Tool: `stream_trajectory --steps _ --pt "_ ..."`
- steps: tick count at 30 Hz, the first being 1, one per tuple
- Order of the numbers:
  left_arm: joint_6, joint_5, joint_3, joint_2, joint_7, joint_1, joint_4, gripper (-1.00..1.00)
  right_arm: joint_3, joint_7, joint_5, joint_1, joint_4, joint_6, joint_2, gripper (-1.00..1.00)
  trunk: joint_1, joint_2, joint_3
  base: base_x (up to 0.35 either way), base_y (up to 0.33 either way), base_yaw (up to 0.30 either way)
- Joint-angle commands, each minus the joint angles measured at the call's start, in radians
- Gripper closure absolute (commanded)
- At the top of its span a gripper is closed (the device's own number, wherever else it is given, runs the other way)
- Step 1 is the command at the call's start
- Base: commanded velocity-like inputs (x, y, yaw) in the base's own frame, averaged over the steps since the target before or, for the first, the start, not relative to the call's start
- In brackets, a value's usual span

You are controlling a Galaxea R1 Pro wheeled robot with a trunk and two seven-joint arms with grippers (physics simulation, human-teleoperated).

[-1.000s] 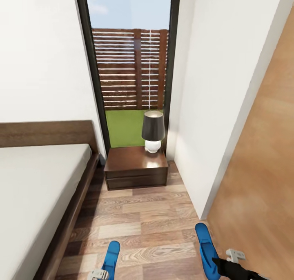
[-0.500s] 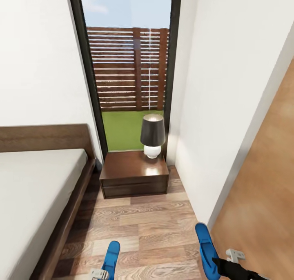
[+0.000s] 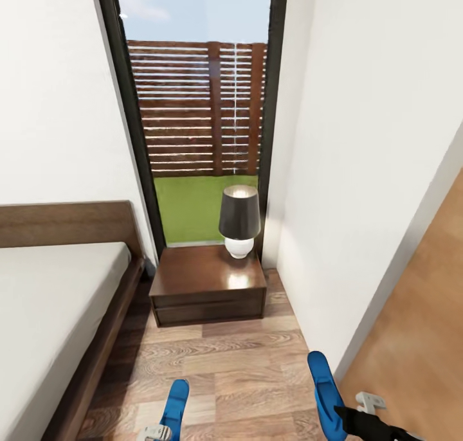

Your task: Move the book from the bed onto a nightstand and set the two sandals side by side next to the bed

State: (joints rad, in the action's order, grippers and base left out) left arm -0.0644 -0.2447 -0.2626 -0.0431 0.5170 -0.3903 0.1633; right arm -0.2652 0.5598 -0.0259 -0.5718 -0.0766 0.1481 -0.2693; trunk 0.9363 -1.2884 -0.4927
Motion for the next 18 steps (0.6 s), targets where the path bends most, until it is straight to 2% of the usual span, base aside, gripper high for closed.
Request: stream_trajectory --steps 1,12,18 --pt "-0.006 -0.010 -0.007 0.000 0.003 -0.001 -0.001 1.00 -0.003 0.006 -0.005 -0.002 -0.005 0.005 -0.001 1.00 0.001 -0.001 -0.001 0.289 -0.015 0.000" --pt "-0.006 -0.010 -0.007 0.000 0.003 -0.001 -0.001 1.00 -0.003 0.006 -0.005 -0.002 -0.005 0.005 -0.001 1.00 0.001 -0.001 -0.001 0.276 -0.154 0.000" --pt "-0.006 -0.010 -0.007 0.000 0.003 -0.001 -0.001 1.00 -0.003 0.006 -0.005 -0.002 -0.005 0.005 -0.001 1.00 0.001 -0.001 -0.001 0.068 -0.059 0.017"
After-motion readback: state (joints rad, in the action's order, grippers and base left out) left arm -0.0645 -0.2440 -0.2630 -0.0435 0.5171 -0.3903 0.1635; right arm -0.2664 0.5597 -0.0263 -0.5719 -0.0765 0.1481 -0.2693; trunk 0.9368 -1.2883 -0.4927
